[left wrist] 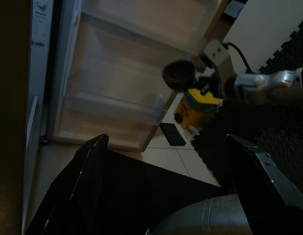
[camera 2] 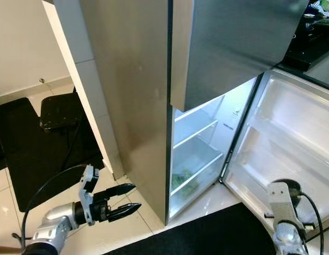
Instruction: Restocking fridge
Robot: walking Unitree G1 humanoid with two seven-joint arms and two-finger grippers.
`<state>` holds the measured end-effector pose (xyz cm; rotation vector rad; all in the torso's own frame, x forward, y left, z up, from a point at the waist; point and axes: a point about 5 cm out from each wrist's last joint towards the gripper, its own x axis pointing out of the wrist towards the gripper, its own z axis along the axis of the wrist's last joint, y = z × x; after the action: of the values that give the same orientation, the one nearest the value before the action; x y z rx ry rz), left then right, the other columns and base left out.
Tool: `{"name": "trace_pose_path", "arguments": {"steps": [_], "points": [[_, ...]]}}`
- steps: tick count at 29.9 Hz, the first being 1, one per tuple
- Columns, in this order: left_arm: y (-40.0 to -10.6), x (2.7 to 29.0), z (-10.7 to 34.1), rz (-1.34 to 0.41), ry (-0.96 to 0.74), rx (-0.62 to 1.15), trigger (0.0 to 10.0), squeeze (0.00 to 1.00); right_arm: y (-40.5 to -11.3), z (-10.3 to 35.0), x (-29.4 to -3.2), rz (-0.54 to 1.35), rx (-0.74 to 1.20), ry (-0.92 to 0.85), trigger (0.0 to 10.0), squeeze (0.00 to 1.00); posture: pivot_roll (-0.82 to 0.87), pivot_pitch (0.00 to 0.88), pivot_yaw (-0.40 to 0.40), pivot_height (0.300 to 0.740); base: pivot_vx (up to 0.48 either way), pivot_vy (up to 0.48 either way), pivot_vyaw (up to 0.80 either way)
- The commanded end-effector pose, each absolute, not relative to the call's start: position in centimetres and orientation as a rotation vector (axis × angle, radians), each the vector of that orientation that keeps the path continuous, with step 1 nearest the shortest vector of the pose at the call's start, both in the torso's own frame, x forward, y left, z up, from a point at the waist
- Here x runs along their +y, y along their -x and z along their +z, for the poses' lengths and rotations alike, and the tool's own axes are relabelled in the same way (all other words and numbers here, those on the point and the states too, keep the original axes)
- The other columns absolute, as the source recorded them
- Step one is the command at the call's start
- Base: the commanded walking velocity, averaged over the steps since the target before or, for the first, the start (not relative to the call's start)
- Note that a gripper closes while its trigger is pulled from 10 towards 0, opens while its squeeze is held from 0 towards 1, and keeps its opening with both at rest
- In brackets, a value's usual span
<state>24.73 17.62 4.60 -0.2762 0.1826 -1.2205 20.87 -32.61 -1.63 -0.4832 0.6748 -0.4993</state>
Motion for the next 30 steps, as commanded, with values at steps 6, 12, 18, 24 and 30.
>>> {"name": "trace_pose_path", "arguments": {"steps": [6, 12, 18, 24, 30], "points": [[-24.6, 17.2, 3.8, -1.184, 0.255, 0.22, 10.0, 0.0, -19.7, -3.3, -31.1, -0.44, 0.721, 0.413, 10.0, 0.0, 0.05, 0.017, -0.02, 0.74, 0.0, 0.0, 0.0], [-24.8, 16.8, 3.0, -1.117, 0.221, 0.243, 10.0, 0.0, -19.3, -4.2, -29.6, -0.369, 0.727, 0.349, 10.0, 0.0, 0.06, 0.017, -0.02, 0.74, 0.0, 0.0, 0.0], [-23.8, 15.6, 1.1, -1.078, 0.213, 0.323, 10.0, 0.0, -18.7, -5.6, -26.9, -0.247, 0.747, 0.263, 10.0, 0.0, 0.05, 0.017, -0.017, 0.74, 0.0, 0.0, 0.0], [-23.3, 15.3, -0.4, -1.018, 0.211, 0.422, 10.0, 0.0, -18.4, -6.0, -26.3, -0.22, 0.768, 0.252, 10.0, 0.0, 0.06, 0.02, -0.015, 0.74, 0.0, 0.0, 0.0], [-21.8, 15.6, -3.2, -0.854, 0.204, 0.581, 10.0, 0.0, -17.9, -6.5, -25.7, -0.182, 0.792, 0.265, 10.0, 0.0, 0.06, 0.016, -0.016, 0.74, 0.0, 0.0, 0.0]]}}
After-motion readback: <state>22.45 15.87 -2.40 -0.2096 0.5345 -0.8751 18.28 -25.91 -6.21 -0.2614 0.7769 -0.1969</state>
